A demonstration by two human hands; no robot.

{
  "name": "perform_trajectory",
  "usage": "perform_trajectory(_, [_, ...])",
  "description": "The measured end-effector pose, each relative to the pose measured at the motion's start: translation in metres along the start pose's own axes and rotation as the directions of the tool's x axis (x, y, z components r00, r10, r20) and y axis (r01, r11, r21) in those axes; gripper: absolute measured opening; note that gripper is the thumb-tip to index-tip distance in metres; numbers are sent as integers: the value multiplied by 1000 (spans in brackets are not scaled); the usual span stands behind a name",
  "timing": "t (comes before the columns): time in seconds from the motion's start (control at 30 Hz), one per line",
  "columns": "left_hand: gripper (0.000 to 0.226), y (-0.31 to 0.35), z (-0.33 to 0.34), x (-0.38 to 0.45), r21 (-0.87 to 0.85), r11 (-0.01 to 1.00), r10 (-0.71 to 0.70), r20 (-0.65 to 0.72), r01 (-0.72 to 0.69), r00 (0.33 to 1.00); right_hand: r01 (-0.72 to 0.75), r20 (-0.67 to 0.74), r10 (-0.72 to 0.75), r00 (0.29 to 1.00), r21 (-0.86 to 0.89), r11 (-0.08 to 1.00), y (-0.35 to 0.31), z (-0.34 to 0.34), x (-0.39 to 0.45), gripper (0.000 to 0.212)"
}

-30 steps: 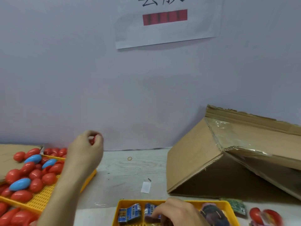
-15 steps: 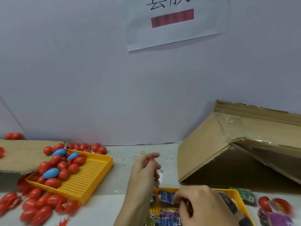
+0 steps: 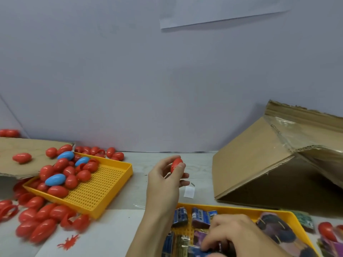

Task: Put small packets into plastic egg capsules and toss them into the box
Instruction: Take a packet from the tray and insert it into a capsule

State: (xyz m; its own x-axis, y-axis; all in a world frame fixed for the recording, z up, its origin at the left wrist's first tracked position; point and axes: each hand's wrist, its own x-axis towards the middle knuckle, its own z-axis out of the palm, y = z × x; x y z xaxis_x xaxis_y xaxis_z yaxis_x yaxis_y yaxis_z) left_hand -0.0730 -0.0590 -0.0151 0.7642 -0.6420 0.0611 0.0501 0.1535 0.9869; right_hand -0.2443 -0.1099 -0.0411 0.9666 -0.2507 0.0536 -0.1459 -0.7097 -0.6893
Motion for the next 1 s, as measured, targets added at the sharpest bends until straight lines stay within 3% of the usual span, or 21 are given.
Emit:
perform_trajectory(0.03, [15,-1,-1,1,-5,1000,4,-1,-4,1000,51,-28,-50,998,7,999,-2,-3,-2,31])
perform_trajectory(0.1, [15,-1,-2,3,-13,1000,9,-7,-9,1000,-21,-26,19,999,-79,997,-5,-15,8,26])
perform_trajectory(0.3, [13,-3,-3,5,-37,999,18,-11,-19,1000,-90,-219,77,973,-50,995,-21,-14,7,14])
perform_trajectory(0.4, [15,-5,-2,5,-17,999,30,6,-29,1000,-140,-300,146,943,43,989,-25,-14,5,3])
perform_trajectory(0.63, [19,-8,0,5,36,998,40,77,-43,996,-208,-422,319,849,290,934,-25,-14,3,16])
perform_trajectory(0.73, [26,-4,1,1,28,1000,4,212,-10,977,-181,-480,365,798,387,904,-23,-13,2,17])
perform_trajectory(0.83, [11,3,3,-7,124,992,-26,469,-37,883,-120,-588,382,713,434,893,-24,-12,1,18])
perform_trajectory(0.93, [37,7,7,-12,288,948,-68,595,-133,801,-77,-722,384,576,419,904,-23,-12,0,23])
perform_trajectory(1.0, [42,9,8,-14,317,931,-59,615,-179,786,-52,-750,378,543,419,906,-22,-13,0,20])
